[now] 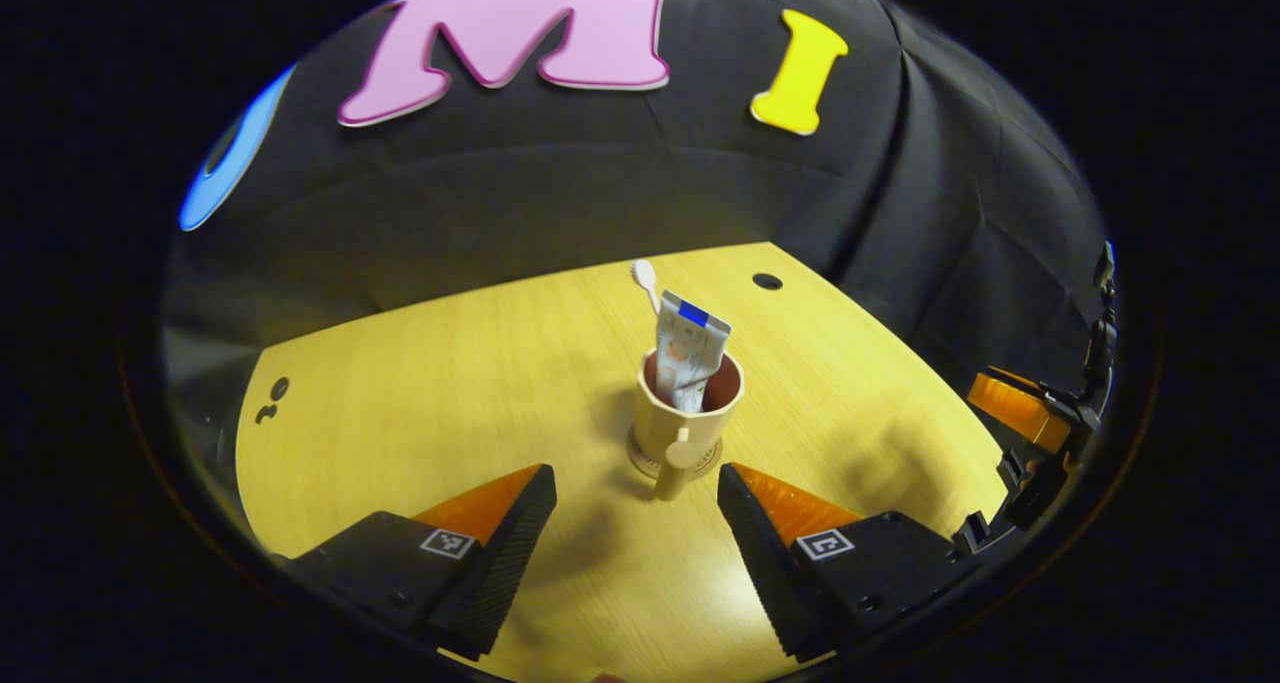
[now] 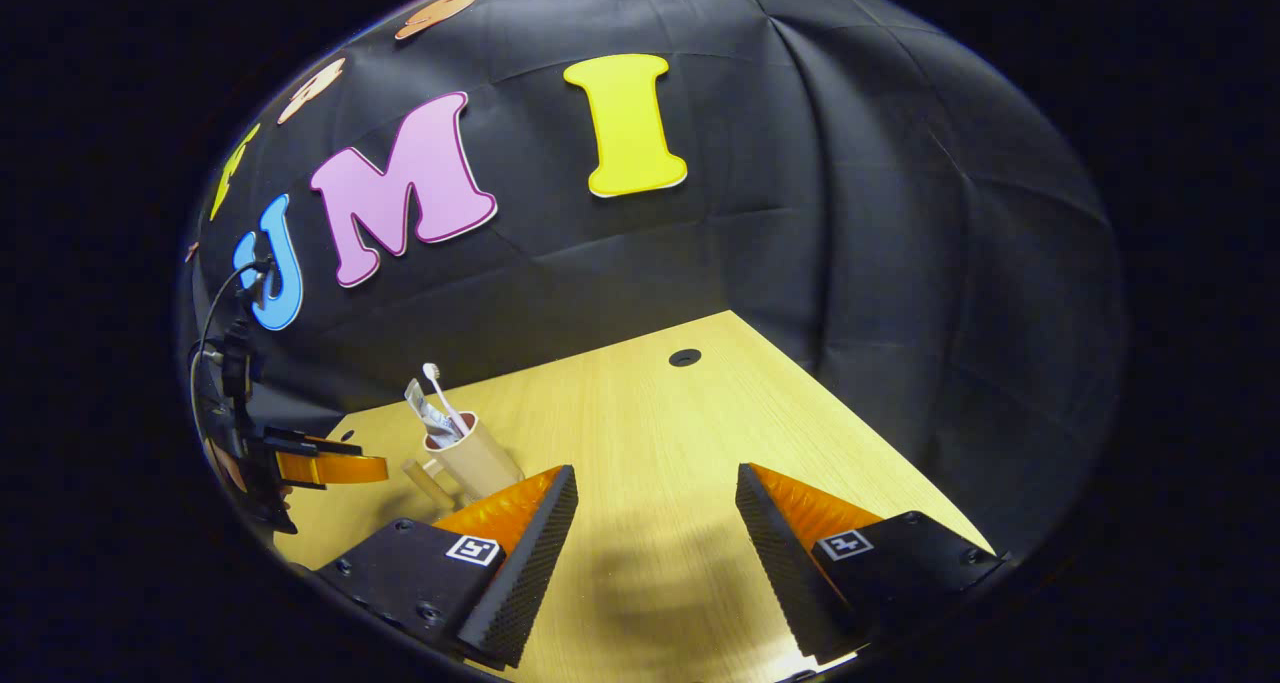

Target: Put the toothbrush and toothpaste on the desktop into the cup, then pick up the cup and place it on the coaster on the desktop.

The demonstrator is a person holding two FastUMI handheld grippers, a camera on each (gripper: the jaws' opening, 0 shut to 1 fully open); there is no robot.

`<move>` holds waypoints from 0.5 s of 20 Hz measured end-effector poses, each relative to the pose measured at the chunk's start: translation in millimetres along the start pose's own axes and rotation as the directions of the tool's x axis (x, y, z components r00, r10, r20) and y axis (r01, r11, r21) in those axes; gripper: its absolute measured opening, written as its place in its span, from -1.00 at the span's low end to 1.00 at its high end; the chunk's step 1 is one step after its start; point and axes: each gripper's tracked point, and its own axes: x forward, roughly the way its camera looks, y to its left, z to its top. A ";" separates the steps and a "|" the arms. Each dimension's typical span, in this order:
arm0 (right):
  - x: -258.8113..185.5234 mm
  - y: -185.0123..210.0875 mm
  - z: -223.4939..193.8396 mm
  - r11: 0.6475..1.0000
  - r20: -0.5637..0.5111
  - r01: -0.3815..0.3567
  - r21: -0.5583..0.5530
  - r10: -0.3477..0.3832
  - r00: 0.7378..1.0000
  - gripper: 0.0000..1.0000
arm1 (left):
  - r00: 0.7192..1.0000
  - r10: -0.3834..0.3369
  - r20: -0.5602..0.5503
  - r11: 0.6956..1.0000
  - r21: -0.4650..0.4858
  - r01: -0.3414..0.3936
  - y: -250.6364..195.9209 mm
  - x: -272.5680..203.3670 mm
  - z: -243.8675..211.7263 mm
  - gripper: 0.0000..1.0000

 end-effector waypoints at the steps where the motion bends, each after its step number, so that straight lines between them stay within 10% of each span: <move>1: -2.3 5.9 1.6 1.000 -0.001 -0.009 0.001 0.009 1.000 0.96 | 1.000 0.009 0.030 1.000 -0.018 -0.008 4.9 -14.1 -2.2 0.94; 10: -53.1 76.2 27.8 0.993 0.039 -0.117 -0.027 0.118 0.992 0.96 | 0.967 0.128 0.219 0.982 -0.164 -0.093 40.7 -149.3 -14.6 0.99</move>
